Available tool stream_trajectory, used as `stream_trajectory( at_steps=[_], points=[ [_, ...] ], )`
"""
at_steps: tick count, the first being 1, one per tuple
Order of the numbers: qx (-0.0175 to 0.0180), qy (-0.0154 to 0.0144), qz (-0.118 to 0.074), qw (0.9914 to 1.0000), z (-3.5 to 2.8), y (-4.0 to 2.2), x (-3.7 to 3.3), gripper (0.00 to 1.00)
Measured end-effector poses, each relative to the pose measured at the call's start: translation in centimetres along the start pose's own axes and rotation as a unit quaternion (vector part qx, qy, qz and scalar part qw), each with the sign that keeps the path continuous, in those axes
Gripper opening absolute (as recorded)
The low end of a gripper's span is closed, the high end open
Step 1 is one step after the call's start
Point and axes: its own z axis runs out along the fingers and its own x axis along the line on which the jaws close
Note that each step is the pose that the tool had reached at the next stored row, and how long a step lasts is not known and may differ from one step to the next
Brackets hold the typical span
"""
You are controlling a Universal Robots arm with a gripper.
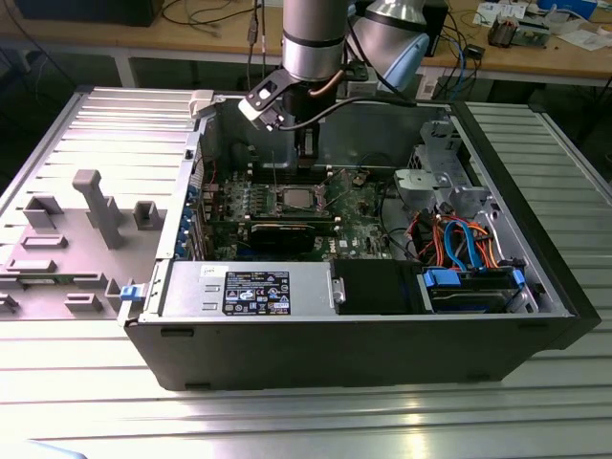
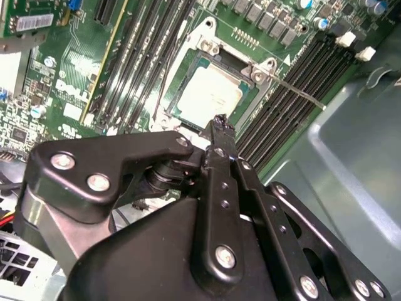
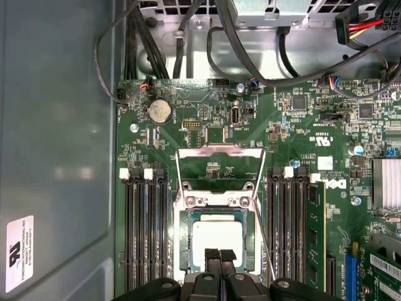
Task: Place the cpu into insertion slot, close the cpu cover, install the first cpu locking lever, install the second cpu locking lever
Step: 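Close the cpu cover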
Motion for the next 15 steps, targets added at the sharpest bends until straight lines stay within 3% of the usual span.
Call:
stream_trajectory(
  at_steps=[8, 15],
  points=[
    [0.0, 0.0, 0.0, 1.0, -0.02, 0.01, 0.01, 0.11],
    [0.0, 0.0, 0.0, 1.0, -0.51, 0.02, 0.01, 0.11]
  ],
)
